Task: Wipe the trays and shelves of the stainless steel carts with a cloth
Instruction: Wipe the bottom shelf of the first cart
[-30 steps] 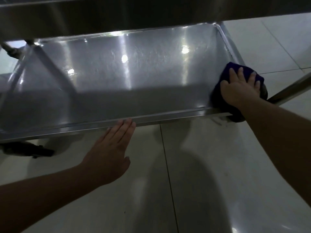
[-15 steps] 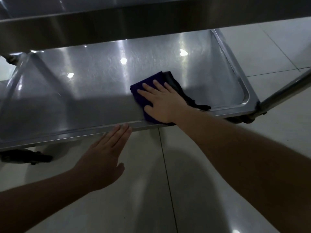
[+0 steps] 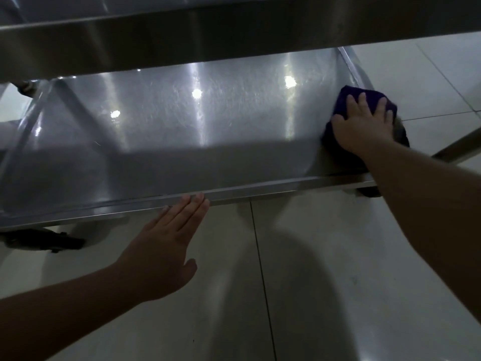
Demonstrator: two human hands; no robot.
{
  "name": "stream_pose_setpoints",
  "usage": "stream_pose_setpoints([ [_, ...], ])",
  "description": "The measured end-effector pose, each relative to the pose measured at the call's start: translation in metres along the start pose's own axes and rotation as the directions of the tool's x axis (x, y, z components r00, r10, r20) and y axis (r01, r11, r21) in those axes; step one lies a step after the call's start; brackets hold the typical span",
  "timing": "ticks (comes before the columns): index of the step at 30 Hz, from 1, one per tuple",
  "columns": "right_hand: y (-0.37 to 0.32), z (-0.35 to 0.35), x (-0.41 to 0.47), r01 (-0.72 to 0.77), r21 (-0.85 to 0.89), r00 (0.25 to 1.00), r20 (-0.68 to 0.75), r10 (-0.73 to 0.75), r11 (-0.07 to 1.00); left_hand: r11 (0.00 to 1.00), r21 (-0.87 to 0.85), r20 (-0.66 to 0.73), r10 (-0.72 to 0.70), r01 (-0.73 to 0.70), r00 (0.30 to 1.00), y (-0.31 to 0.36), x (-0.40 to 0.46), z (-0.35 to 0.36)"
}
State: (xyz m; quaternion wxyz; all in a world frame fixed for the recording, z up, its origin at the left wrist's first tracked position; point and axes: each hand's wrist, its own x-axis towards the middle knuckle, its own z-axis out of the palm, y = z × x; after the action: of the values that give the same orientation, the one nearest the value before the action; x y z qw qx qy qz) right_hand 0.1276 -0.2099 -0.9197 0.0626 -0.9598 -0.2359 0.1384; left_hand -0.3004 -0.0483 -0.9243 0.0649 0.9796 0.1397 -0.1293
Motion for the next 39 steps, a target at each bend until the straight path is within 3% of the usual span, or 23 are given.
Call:
stream_pose_setpoints([
  [5,-0.087,0.024,-0.013,0.26,-0.029,0.965,0.049,-0.258,0.965,1.0,0.006,0.001,-0.008,0.008,1.0,0.002,0.0,0.001],
  [10,-0.191,0.052,-0.047,0.515,-0.065,0.855,0.111,-0.506,0.855,1.0,0.016,-0.002,0.003,-0.003,1.0,0.003,0.0,0.0],
  [14,-0.233,0.07,-0.073,0.613,-0.085,0.787,0.15,-0.598,0.786,1.0,0.006,-0.012,0.006,-0.006,1.0,0.004,0.001,-0.003],
  [19,-0.203,0.065,-0.07,0.547,-0.076,0.836,0.086,-0.541,0.834,1.0,-0.021,-0.011,0.013,-0.013,1.0,0.0,0.002,-0.001],
  [24,-0.115,0.046,-0.051,0.237,-0.037,0.971,-0.017,-0.237,0.971,0.999,-0.047,0.01,0.001,-0.001,1.0,0.001,0.003,0.0],
  [28,-0.081,0.039,-0.063,0.064,-0.011,0.998,-0.028,-0.065,0.998,0.997,-0.075,0.013,0.016,-0.015,1.0,-0.001,0.002,-0.003],
  [31,-0.1,0.047,-0.085,0.09,-0.033,0.996,-0.02,-0.091,0.995,0.993,-0.112,0.014,0.037,-0.036,0.999,-0.001,0.002,-0.005],
  [36,-0.174,0.073,-0.132,0.269,-0.083,0.963,0.0,-0.27,0.96,0.965,-0.235,-0.03,0.113,-0.116,0.993,-0.016,-0.001,-0.01],
  [39,-0.214,0.087,-0.151,0.311,-0.063,0.95,0.017,-0.31,0.948,0.948,-0.305,-0.079,0.07,-0.091,0.994,-0.033,-0.012,-0.014],
])
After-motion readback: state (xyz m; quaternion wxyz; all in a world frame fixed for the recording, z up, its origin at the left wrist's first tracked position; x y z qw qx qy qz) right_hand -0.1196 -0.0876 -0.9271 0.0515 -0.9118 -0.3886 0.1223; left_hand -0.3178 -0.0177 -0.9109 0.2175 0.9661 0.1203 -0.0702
